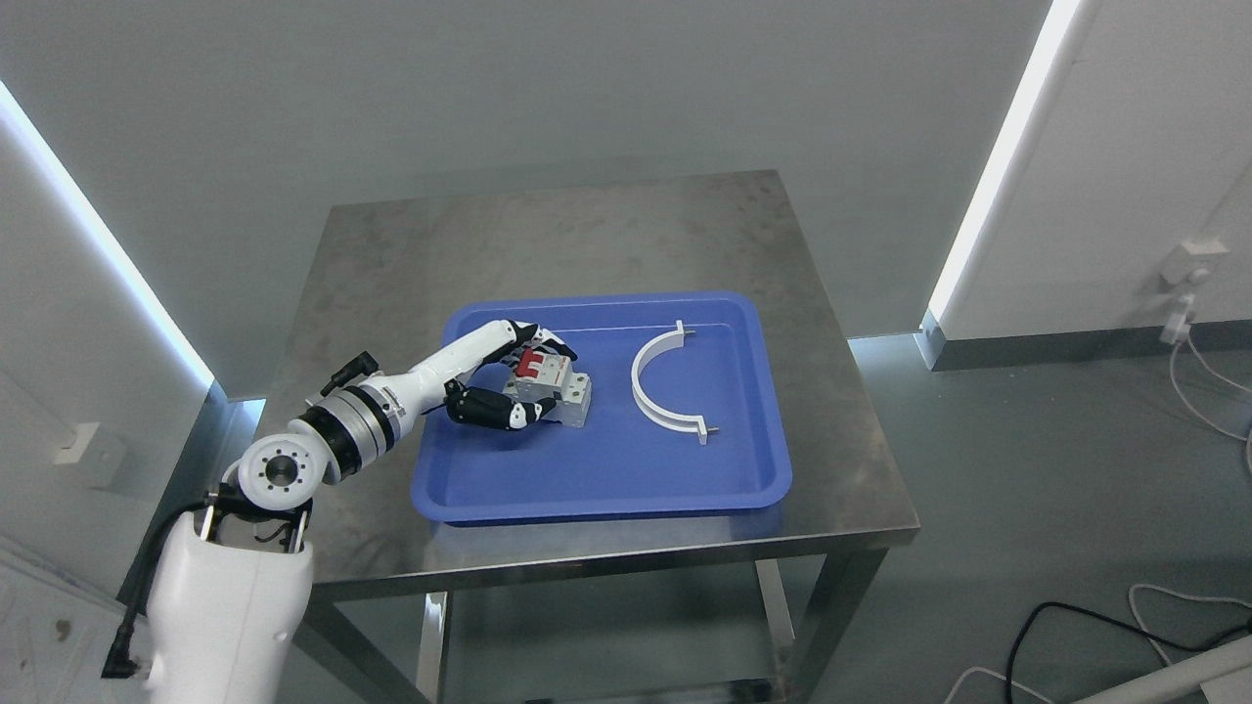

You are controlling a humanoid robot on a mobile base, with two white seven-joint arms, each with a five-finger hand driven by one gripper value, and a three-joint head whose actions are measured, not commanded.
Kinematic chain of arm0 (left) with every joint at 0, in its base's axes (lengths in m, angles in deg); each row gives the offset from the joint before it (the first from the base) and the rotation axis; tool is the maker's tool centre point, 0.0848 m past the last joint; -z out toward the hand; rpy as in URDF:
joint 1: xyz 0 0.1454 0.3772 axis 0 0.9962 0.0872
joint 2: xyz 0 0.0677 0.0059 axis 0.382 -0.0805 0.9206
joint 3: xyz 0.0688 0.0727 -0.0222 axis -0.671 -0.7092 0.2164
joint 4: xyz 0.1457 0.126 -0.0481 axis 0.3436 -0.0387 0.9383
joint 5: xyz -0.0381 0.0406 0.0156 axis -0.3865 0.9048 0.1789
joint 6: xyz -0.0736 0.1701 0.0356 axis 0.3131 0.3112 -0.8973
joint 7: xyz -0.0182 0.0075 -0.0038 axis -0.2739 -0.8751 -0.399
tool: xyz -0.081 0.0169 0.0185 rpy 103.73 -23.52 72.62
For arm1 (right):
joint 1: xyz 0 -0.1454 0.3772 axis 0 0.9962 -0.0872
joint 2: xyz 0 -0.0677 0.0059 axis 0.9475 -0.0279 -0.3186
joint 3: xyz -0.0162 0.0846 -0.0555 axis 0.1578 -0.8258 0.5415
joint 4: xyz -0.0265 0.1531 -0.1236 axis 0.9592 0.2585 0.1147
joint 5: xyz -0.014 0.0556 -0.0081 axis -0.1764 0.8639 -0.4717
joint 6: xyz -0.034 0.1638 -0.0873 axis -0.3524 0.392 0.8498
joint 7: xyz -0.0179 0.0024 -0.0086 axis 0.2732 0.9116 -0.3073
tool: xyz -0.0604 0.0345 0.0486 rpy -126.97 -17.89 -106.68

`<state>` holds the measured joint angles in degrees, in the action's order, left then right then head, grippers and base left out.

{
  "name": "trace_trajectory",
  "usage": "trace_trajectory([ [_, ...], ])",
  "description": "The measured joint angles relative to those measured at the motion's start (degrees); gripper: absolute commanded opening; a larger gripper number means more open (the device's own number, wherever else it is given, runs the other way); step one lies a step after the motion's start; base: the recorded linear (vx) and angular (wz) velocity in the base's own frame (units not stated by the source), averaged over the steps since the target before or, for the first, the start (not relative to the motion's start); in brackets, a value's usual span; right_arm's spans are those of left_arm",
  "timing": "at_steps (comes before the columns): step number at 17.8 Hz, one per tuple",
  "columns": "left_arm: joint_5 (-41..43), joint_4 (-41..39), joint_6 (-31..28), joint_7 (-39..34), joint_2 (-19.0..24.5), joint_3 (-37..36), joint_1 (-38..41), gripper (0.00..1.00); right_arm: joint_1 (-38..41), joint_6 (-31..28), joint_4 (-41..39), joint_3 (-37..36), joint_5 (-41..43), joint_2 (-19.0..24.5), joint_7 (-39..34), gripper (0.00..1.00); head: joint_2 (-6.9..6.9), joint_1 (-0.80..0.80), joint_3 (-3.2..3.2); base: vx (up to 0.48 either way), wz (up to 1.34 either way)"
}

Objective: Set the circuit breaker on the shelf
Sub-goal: 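Lift the circuit breaker out of the blue tray with the left hand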

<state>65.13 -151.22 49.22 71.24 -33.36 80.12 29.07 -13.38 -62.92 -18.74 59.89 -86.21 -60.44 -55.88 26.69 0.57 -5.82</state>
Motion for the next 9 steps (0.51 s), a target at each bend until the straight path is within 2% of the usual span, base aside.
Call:
trace_trajectory([
  [5,-1.4,1.4,6.9,-4.3,-3.6,5.5,-1.5,0.14,0.0,0.0,0.0,0.0,0.0,0.0,0.0,1.0,0.0,0.0,0.0,-0.012,0.0],
  [9,-8.1,1.8,15.9,-19.7,-5.7,10.6,-2.4,0.14,0.0,0.0,0.0,0.0,0.0,0.0,0.0,1.0,0.0,0.0,0.0,-0.068,0.0],
])
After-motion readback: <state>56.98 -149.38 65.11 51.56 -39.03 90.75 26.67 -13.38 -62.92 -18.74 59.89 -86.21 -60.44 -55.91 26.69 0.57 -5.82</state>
